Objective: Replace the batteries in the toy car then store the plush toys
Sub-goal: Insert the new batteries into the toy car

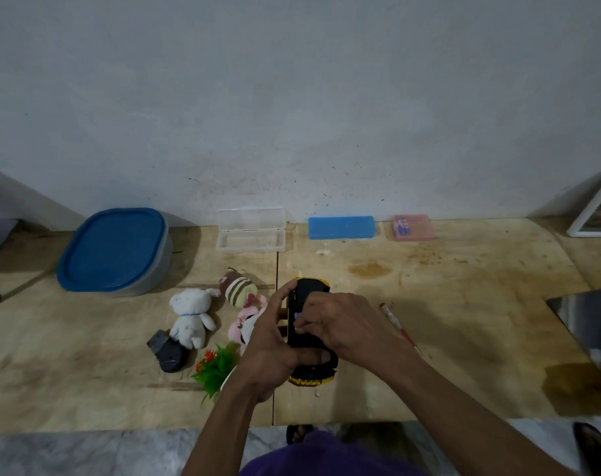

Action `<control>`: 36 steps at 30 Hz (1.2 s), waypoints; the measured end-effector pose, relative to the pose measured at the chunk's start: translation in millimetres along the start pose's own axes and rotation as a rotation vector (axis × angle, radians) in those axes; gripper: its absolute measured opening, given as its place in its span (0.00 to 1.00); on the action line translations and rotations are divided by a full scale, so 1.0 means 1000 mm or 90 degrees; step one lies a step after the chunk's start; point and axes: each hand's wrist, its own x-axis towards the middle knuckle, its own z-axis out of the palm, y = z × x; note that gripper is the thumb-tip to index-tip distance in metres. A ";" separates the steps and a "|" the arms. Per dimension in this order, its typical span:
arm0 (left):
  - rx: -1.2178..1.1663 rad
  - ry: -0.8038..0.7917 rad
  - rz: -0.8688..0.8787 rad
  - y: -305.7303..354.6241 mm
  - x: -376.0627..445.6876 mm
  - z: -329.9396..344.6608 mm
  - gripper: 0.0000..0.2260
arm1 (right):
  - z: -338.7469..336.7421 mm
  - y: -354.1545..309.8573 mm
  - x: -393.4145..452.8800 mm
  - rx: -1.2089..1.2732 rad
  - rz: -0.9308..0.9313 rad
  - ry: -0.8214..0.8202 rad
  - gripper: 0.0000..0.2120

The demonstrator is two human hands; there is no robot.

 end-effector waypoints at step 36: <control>-0.107 -0.033 -0.016 -0.012 -0.005 -0.009 0.52 | 0.016 -0.019 -0.040 0.691 0.407 0.405 0.08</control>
